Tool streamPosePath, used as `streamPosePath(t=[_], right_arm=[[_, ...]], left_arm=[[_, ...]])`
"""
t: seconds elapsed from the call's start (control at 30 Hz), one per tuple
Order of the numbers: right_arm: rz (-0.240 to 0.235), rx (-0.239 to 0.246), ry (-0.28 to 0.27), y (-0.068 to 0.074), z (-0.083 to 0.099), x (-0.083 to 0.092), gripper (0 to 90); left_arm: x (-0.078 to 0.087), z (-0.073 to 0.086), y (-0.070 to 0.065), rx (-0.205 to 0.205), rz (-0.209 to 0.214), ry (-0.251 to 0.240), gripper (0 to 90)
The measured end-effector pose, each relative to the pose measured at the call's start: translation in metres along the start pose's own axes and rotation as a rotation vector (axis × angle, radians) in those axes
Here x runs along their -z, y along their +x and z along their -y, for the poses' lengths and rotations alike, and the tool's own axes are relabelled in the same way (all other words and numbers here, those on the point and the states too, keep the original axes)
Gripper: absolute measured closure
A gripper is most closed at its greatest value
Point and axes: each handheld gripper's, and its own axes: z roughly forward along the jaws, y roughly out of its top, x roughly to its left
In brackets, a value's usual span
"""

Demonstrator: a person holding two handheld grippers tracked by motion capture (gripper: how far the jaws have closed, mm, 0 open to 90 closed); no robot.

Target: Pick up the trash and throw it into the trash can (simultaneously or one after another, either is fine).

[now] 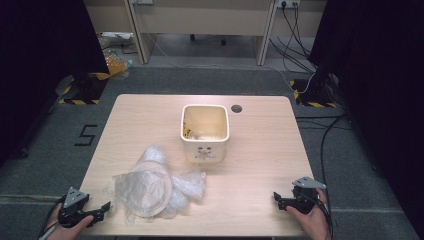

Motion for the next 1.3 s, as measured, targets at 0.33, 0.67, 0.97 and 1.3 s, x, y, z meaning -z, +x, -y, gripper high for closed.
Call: streamPosePath(t=[0.33,0.67,0.97,1.3], right_arm=[[-0.001,-0.001,0.003,0.000,0.000,0.000,3.5],[0.000,0.000,0.003,0.000,-0.001,-0.001,2.9],[-0.001,0.002,0.006,0.000,-0.001,-0.002,2.1],[-0.003,0.000,0.008,0.001,-0.002,-0.002,1.9]], left_arm=[[0.003,-0.003,-0.001,0.012,0.009,-0.014,14.9],[0.018,-0.020,-0.012,-0.007,0.037,-0.070,14.9],[0.000,-0.041,-0.040,-0.052,0.105,-0.080,14.8],[-0.021,-0.077,-0.055,-0.079,0.152,-0.095,14.9]])
